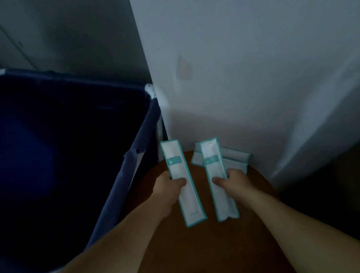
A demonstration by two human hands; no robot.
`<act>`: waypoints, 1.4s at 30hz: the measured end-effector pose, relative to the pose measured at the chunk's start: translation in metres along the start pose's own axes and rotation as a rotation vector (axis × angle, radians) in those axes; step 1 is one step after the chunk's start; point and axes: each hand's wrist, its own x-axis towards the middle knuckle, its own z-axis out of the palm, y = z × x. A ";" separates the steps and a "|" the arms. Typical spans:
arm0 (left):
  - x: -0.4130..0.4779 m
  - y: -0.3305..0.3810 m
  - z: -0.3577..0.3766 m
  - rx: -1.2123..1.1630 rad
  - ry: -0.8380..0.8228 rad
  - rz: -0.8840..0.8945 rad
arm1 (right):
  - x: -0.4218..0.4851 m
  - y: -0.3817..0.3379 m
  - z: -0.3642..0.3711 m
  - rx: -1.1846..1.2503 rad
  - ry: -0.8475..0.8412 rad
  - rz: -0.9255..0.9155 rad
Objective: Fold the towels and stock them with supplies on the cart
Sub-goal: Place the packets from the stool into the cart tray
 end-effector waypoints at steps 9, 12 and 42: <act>-0.124 0.081 -0.010 0.057 -0.160 0.416 | -0.155 -0.063 -0.086 0.258 0.270 -0.124; -0.169 0.111 -0.003 0.062 -0.168 0.483 | -0.210 -0.075 -0.119 0.256 0.370 -0.175; -0.695 0.116 0.579 0.201 -0.935 0.868 | -0.696 0.359 -0.564 0.415 1.277 0.059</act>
